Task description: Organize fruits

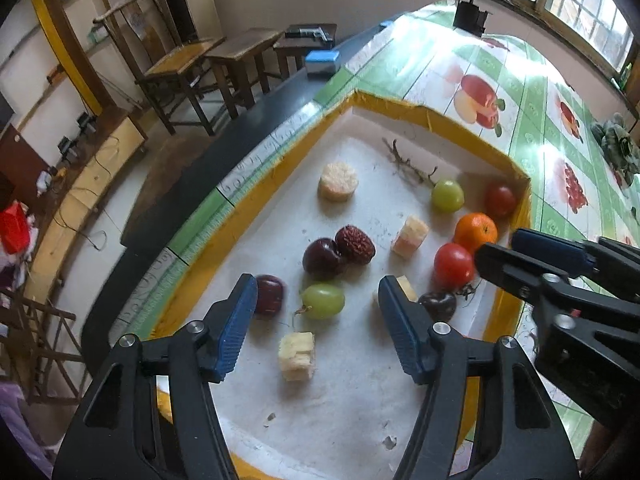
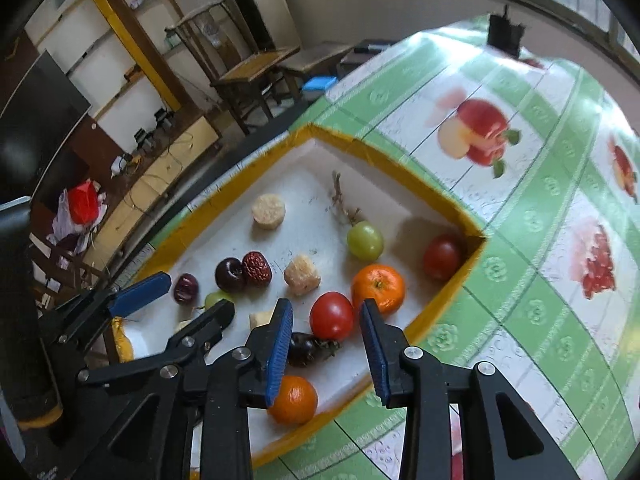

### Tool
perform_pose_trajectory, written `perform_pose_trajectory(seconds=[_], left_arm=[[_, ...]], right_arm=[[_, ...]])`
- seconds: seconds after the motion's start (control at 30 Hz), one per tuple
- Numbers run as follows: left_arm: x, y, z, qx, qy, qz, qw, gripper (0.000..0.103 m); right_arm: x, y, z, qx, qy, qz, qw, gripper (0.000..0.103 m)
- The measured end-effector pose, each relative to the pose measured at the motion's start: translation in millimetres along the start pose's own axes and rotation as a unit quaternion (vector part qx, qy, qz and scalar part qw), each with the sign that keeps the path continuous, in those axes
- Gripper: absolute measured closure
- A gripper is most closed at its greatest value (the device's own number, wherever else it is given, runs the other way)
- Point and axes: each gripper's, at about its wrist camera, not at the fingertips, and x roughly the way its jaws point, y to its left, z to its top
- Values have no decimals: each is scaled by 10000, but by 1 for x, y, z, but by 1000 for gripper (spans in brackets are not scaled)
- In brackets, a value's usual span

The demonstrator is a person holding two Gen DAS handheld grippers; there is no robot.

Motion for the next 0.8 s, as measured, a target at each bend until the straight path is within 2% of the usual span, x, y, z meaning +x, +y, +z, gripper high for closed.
perform_pose_trajectory(seconds=[0.13, 0.27, 0.8], left_arm=[[-20, -4, 1, 30, -203, 70, 9998, 40], [-37, -7, 0, 20, -349, -9, 9994, 40], [-68, -26, -17, 9, -661, -41, 9978, 40]], right_arm=[[-26, -4, -8, 178, -300, -22, 9994, 65], [-46, -7, -18, 226, -469, -101, 9986, 64], [-69, -18, -49, 202, -443, -117, 9987, 63]])
